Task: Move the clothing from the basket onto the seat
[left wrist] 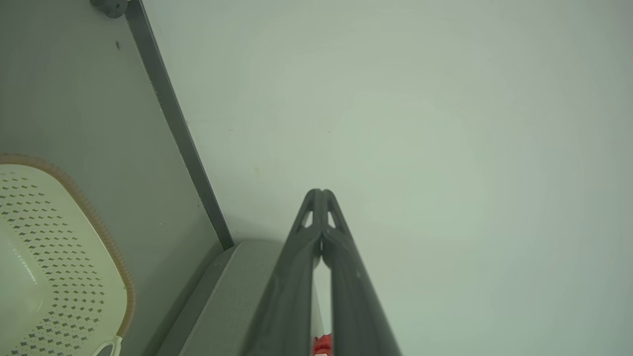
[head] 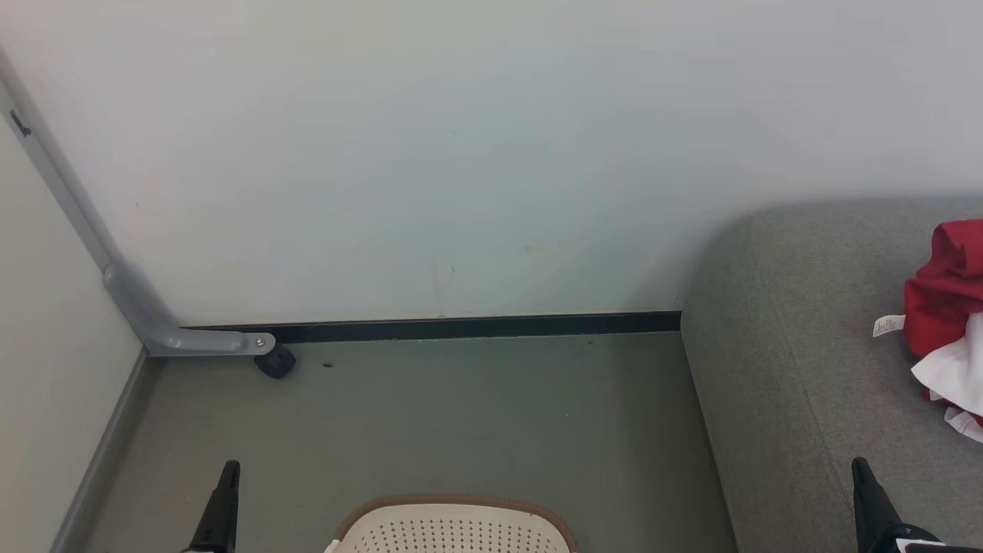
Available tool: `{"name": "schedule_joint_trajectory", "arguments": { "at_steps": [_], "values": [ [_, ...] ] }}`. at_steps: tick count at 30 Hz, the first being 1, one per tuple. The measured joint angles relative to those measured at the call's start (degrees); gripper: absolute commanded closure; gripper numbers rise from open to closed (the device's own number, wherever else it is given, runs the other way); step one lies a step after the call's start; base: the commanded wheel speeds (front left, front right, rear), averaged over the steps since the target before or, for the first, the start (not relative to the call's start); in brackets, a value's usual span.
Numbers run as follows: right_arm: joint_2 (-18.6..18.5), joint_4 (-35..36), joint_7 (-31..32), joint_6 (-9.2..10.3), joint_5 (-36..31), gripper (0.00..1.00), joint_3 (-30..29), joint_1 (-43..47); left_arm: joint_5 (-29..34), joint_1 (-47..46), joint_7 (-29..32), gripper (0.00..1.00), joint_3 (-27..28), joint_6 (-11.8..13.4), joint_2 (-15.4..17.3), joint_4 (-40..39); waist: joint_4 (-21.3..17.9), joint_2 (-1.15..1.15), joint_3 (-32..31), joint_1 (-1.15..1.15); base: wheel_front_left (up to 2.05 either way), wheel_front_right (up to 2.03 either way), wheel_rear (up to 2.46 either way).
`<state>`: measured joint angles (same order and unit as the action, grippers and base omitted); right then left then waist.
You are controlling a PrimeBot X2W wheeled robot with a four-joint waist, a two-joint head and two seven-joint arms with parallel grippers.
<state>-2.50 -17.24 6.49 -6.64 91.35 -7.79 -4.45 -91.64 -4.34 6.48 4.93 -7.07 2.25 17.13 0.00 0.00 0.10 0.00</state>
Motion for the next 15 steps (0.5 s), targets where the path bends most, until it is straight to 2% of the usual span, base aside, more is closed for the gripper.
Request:
{"name": "schedule_joint_trajectory", "arguments": {
  "at_steps": [15],
  "values": [
    [0.0, 0.0, 0.0, -0.01, 0.0, 1.00, 0.0, 0.0, 0.0, 0.0, 0.0, 1.00, 0.0, 0.0, 0.0, 0.0, 0.0, 0.00, 0.0, 0.00, 0.00, 0.00, 0.00]
  ]
}}
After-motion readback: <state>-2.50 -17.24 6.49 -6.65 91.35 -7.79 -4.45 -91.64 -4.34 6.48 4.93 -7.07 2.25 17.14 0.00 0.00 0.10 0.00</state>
